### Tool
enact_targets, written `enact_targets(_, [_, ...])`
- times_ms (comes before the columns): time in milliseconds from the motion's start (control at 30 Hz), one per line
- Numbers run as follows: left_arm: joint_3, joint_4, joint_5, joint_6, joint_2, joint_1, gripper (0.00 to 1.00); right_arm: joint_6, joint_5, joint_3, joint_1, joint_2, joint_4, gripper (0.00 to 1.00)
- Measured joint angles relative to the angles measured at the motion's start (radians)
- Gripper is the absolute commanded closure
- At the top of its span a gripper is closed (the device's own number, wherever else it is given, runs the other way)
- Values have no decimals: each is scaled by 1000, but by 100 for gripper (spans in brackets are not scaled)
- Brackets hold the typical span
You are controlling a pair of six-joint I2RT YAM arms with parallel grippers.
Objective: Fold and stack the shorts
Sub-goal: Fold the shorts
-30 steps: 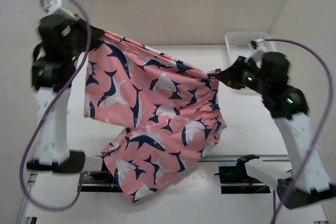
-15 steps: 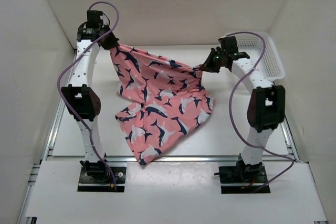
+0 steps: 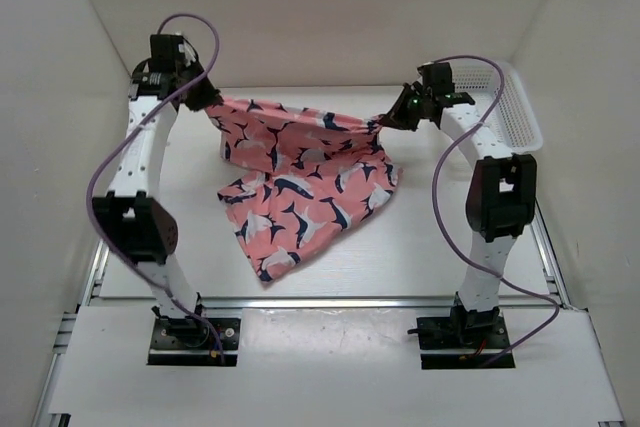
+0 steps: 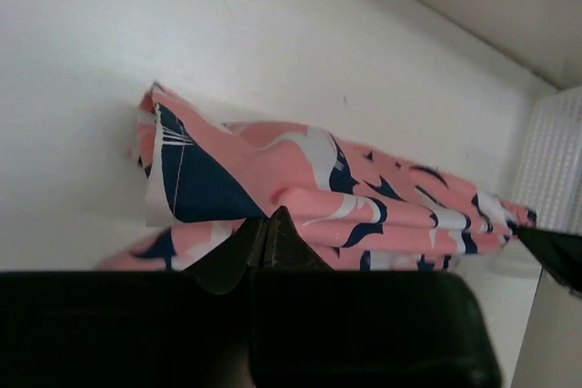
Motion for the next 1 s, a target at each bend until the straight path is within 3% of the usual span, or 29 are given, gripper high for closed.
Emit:
enact_targets(233, [-525,5,34,-10,-506,-85,90,-19,4,-155,-37,-131,-48,100])
enact_targets(400, [-797,13,59,-47,-728,-142,90,-48,29,-254,-40,-230,-64,100])
enact_targets(567, [-988,0,91,-100,-866,-233,90,-73,70,-349,-62,-322,-106,100])
enact_targets(900, [-1186,-14,114,-172,-947,-389,88,-91,176,-581,-77,-480,-145,100])
enact_targets(933, [-1200,-19,123,-175,-963,-394,79,-89,185,-609,-77,-507,-150,100])
enact_targets(967, [-1219,-21,135,-179,-984,-404,63,-86,196,-640,-77,-539,-150,99])
enact_targets(1000, [-1233,-29,144,-177,-998,-410,25,-83,216,-673,-77,-573,-150,91])
